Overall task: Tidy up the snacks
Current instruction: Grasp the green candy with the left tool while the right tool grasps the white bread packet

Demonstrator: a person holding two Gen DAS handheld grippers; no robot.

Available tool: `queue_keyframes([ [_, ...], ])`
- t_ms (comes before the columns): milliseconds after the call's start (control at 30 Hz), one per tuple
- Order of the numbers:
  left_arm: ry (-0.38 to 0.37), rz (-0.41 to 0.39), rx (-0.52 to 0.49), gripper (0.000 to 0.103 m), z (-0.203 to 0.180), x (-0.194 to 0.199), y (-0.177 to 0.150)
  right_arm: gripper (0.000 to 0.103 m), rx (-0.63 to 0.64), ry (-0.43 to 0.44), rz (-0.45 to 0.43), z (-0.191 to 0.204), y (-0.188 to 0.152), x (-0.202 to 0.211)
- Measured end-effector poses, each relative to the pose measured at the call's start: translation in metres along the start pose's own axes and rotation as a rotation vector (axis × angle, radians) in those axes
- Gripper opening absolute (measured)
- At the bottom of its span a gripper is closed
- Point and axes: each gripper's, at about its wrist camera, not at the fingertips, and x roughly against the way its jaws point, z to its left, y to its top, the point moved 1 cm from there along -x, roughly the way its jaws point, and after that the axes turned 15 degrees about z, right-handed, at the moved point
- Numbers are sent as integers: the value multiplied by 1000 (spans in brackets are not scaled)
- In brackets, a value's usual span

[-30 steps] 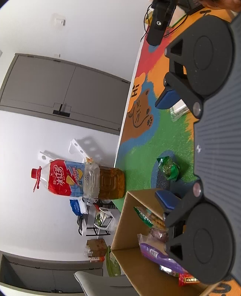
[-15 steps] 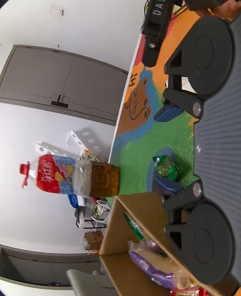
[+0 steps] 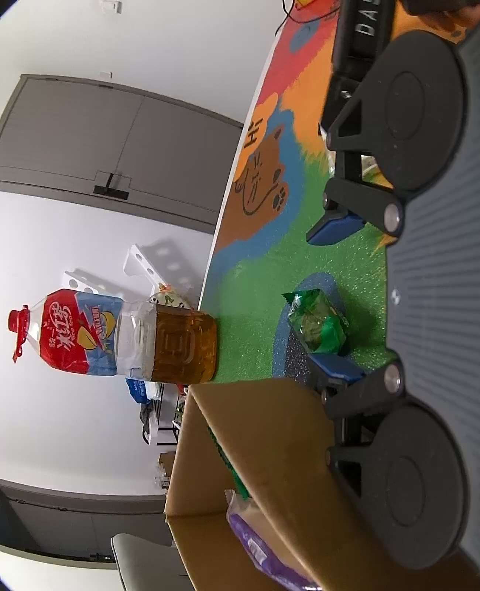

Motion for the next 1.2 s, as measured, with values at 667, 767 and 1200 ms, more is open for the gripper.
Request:
queue_keyframes([
  [667,18,120,-58,29,-7,-33,7,62,23,-25,71,9,-9,-21],
  [767,-9,125,-85,27,-13,-31,5,61,11,-41,75,6,-8,-19],
  [1200,-89,153,-217,55,-29,-17,-8,72,-20,-127,86,-6,-7,-14],
])
